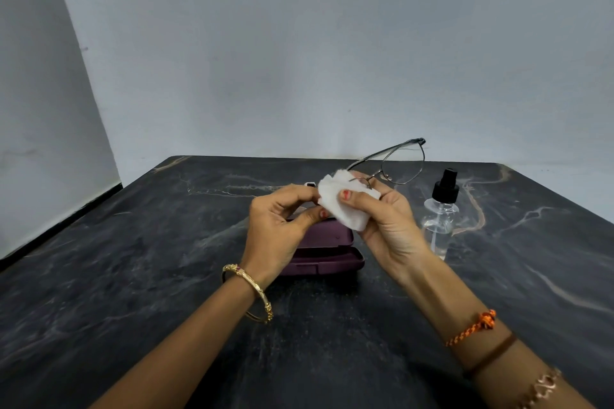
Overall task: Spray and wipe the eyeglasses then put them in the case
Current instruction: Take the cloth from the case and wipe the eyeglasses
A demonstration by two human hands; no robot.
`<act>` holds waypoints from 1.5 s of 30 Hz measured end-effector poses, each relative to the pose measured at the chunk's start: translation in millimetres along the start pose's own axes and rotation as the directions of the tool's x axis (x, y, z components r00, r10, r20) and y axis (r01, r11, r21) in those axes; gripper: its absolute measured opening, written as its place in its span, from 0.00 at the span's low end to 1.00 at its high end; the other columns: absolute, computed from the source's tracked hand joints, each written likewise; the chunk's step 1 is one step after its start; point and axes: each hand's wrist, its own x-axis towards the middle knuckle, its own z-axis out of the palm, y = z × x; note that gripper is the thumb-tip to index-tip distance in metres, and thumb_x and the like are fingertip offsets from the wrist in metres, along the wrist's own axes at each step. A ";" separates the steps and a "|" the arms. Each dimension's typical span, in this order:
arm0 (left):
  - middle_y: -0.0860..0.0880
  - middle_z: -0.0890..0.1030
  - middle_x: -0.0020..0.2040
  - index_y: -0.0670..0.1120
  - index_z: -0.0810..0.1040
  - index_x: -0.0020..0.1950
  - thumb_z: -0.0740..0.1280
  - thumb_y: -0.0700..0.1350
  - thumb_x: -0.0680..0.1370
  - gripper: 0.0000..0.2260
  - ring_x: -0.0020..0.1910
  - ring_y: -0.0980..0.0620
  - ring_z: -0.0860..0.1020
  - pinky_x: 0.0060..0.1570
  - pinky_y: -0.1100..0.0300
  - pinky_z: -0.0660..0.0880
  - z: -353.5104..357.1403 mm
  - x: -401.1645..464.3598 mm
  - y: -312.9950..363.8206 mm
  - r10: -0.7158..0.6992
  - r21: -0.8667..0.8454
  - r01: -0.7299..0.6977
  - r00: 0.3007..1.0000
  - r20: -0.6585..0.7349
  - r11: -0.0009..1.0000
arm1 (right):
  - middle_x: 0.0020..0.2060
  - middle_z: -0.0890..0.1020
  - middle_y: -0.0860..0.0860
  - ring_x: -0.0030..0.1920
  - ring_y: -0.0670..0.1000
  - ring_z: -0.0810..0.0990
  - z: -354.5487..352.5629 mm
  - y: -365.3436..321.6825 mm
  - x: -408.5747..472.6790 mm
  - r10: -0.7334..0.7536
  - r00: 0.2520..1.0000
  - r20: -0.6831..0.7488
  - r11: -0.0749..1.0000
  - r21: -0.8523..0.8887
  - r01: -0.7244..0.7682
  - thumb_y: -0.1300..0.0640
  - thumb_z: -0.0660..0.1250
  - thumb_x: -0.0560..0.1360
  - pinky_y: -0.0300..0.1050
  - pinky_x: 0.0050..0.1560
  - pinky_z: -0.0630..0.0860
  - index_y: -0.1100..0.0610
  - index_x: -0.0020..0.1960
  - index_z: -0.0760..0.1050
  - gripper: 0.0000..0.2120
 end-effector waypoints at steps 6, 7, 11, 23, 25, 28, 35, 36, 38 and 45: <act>0.52 0.82 0.43 0.52 0.79 0.43 0.70 0.37 0.66 0.12 0.46 0.54 0.80 0.51 0.58 0.78 0.5 2.1 0.5 0.003 0.016 -0.004 0.999 0.035 1.000 | 0.33 0.85 0.48 0.38 0.45 0.83 -3.9 -8.8 0.3 -0.055 0.998 0.016 0.984 -0.169 0.057 0.68 0.69 0.58 0.38 0.37 0.81 0.60 0.42 0.76 0.13; 0.54 0.82 0.42 0.53 0.80 0.42 0.70 0.34 0.67 0.14 0.45 0.57 0.80 0.50 0.62 0.78 0.0 3.1 0.2 0.000 0.008 0.000 1.000 0.027 1.000 | 0.33 0.85 0.48 0.38 0.46 0.83 -3.6 -9.1 0.5 -0.056 0.998 0.005 0.991 -0.122 0.056 0.66 0.69 0.58 0.40 0.39 0.81 0.60 0.42 0.76 0.12; 0.57 0.82 0.39 0.53 0.80 0.40 0.69 0.31 0.68 0.15 0.43 0.60 0.80 0.47 0.68 0.77 -0.6 4.2 -0.8 -0.004 -0.003 0.004 1.000 0.017 1.000 | 0.32 0.84 0.51 0.36 0.48 0.83 -1.9 -5.6 0.0 -0.027 0.996 -0.087 0.997 0.069 0.033 0.61 0.68 0.61 0.44 0.36 0.82 0.61 0.36 0.79 0.05; 0.62 0.83 0.37 0.51 0.78 0.48 0.70 0.33 0.65 0.16 0.41 0.60 0.81 0.43 0.69 0.76 -0.2 1.5 -8.2 0.036 -0.013 -0.037 0.998 -0.047 0.999 | 0.32 0.84 0.49 0.37 0.47 0.83 -4.3 11.6 1.1 -0.083 0.996 -0.042 0.990 -0.118 0.078 0.64 0.72 0.55 0.36 0.37 0.80 0.59 0.38 0.76 0.13; 0.62 0.83 0.37 0.51 0.79 0.47 0.70 0.35 0.65 0.15 0.41 0.59 0.81 0.43 0.68 0.77 -1.4 2.4 -7.4 0.034 -0.022 -0.035 0.998 -0.055 0.999 | 0.31 0.84 0.48 0.35 0.45 0.83 -4.0 9.4 1.1 -0.094 0.996 -0.002 0.979 -0.181 0.092 0.64 0.72 0.55 0.34 0.35 0.79 0.58 0.37 0.75 0.12; 0.59 0.83 0.36 0.51 0.82 0.42 0.70 0.34 0.66 0.13 0.40 0.59 0.81 0.42 0.67 0.78 -2.8 3.2 -5.8 0.050 -0.018 -0.051 0.998 -0.046 0.999 | 0.31 0.84 0.47 0.34 0.44 0.82 -3.9 5.1 0.4 -0.090 0.996 0.030 0.964 -0.248 0.094 0.66 0.71 0.56 0.34 0.33 0.78 0.57 0.39 0.75 0.13; 0.52 0.80 0.41 0.51 0.78 0.41 0.67 0.28 0.68 0.16 0.41 0.63 0.80 0.42 0.71 0.76 0.1 4.5 -0.9 0.032 -0.004 -0.032 0.999 -0.024 0.999 | 0.31 0.84 0.48 0.34 0.45 0.83 -7.4 -3.6 1.0 -0.059 0.998 -0.001 0.963 -0.265 0.057 0.76 0.68 0.63 0.35 0.32 0.78 0.59 0.41 0.75 0.14; 0.52 0.80 0.40 0.51 0.78 0.40 0.67 0.28 0.68 0.16 0.40 0.63 0.80 0.41 0.73 0.75 -0.6 5.1 -1.0 0.026 -0.009 -0.027 0.999 -0.035 1.000 | 0.31 0.84 0.49 0.34 0.45 0.83 -8.0 -3.8 1.4 -0.052 0.998 -0.019 0.973 -0.224 0.046 0.76 0.67 0.63 0.36 0.32 0.79 0.59 0.41 0.75 0.14; 0.51 0.80 0.40 0.50 0.79 0.40 0.67 0.30 0.69 0.14 0.40 0.63 0.80 0.41 0.73 0.75 -2.9 6.6 -1.7 0.018 -0.016 -0.019 0.998 -0.053 1.000 | 0.30 0.84 0.49 0.34 0.45 0.83 -9.0 -4.6 2.7 -0.033 0.998 -0.056 0.991 -0.130 0.025 0.75 0.67 0.63 0.38 0.33 0.80 0.60 0.41 0.74 0.13; 0.51 0.81 0.40 0.50 0.79 0.41 0.68 0.31 0.68 0.13 0.41 0.62 0.80 0.43 0.71 0.76 -0.8 3.1 -3.9 0.008 0.010 -0.008 0.999 -0.031 1.000 | 0.32 0.85 0.53 0.34 0.48 0.84 -4.8 2.0 2.4 0.066 0.988 -0.139 0.980 0.196 -0.038 0.64 0.67 0.63 0.42 0.32 0.82 0.64 0.46 0.74 0.11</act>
